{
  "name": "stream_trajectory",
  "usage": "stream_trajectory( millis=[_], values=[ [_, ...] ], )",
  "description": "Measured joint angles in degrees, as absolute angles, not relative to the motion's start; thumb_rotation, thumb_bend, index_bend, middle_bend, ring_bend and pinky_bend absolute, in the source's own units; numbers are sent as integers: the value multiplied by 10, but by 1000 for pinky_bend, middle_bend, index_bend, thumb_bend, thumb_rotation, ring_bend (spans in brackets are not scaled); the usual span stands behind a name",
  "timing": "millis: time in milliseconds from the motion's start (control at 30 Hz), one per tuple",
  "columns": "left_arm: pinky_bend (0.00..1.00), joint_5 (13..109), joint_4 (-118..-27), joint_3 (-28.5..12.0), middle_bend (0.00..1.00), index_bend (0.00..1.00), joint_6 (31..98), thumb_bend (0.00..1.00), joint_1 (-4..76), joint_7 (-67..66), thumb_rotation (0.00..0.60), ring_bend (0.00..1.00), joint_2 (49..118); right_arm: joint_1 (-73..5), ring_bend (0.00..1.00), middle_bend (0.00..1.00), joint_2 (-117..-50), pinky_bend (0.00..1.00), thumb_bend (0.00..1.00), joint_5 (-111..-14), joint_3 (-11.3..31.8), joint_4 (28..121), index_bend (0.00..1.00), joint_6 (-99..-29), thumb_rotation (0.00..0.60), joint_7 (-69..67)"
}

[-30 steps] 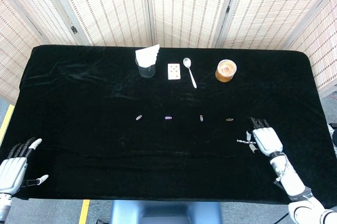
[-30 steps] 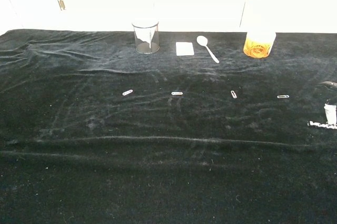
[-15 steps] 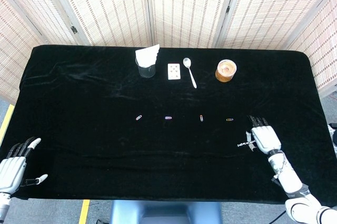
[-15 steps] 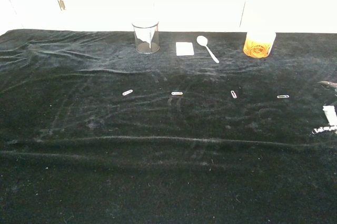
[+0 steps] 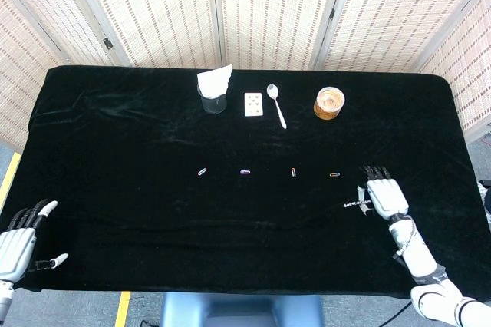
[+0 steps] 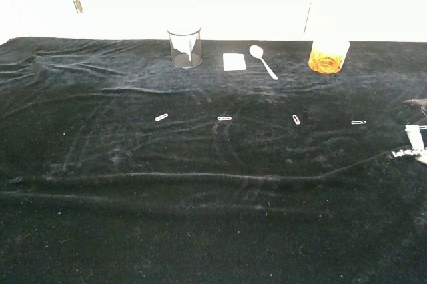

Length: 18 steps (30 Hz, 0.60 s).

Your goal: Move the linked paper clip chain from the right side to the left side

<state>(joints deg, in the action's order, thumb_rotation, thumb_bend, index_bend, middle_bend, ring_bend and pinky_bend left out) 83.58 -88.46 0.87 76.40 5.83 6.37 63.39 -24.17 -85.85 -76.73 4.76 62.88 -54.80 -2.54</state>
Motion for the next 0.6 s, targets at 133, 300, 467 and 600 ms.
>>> stream_trajectory(
  millis=[133, 300, 467, 600],
  values=[
    [98, 835, -884, 9, 61, 0, 763, 151, 58, 65, 600, 124, 634, -241, 76, 131, -848, 0, 407, -772, 53, 639, 767, -559, 600, -56],
    [98, 834, -884, 9, 61, 0, 761, 151, 60, 66, 600, 124, 634, -236, 76, 131, -824, 0, 407, -775, 63, 663, 767, -583, 600, -76],
    [98, 833, -884, 8, 61, 0, 760, 152, 60, 65, 600, 124, 634, -247, 76, 131, -811, 0, 408, -762, 77, 671, 767, -576, 600, -55],
    [98, 831, -883, 8, 62, 0, 759, 152, 61, 68, 600, 125, 633, -266, 75, 131, -810, 0, 407, -743, 89, 667, 767, -549, 600, -26]
  ],
)
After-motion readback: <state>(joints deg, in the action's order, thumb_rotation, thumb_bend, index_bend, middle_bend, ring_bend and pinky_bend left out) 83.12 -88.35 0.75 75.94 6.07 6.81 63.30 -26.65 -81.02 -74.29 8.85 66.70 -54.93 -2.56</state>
